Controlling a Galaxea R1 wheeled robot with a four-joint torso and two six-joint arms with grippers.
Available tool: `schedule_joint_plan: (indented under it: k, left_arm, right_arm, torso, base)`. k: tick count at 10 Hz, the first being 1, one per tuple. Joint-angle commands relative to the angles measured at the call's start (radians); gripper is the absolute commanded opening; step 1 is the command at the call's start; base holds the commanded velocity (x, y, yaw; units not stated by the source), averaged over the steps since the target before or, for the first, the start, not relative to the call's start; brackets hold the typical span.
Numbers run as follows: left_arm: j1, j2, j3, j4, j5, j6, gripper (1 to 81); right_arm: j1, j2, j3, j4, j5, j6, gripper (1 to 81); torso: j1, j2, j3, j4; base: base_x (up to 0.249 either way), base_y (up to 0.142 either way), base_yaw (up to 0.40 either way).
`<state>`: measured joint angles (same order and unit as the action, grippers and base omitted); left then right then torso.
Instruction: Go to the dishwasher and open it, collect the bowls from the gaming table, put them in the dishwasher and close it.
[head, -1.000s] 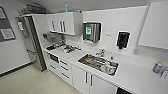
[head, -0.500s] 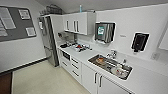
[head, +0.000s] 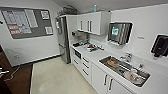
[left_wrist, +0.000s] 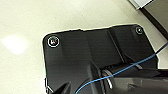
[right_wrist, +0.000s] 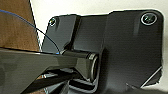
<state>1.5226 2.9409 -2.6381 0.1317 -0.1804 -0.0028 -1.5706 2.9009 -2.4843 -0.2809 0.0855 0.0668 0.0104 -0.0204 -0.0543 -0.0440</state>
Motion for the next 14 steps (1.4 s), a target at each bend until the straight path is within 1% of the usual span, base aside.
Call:
schedule_joint_plan:
  k: [1, 8, 10, 14]
  left_arm:
    - [-0.031, -0.046, 0.055, 0.014, 0.038, 0.004, 81.1]
    - [-0.031, -0.043, 0.05, 0.014, 0.038, 0.004, 81.1]
    - [-0.031, -0.043, 0.049, 0.014, 0.036, 0.004, 81.1]
    - [-0.032, -0.046, 0.047, 0.014, 0.036, 0.004, 81.1]
  right_arm:
    - [0.034, -0.026, 0.025, -0.011, -0.047, -0.005, 81.1]
    - [0.043, -0.016, 0.021, -0.009, -0.047, -0.005, 81.1]
    - [0.042, -0.009, -0.011, -0.009, -0.046, -0.005, 81.1]
    - [0.048, 0.0, -0.027, -0.006, -0.053, -0.005, 81.1]
  torso:
    - [0.0, 0.0, 0.0, 0.0]
    - [0.0, 0.0, 0.0, 0.0]
    - [0.0, 0.0, 0.0, 0.0]
    - [0.0, 0.0, 0.0, 0.0]
  base:
    - [0.0, 0.0, 0.357]
    - [0.0, 0.0, 0.357]
    - [0.0, 0.0, 0.357]
    - [0.0, 0.0, 0.357]
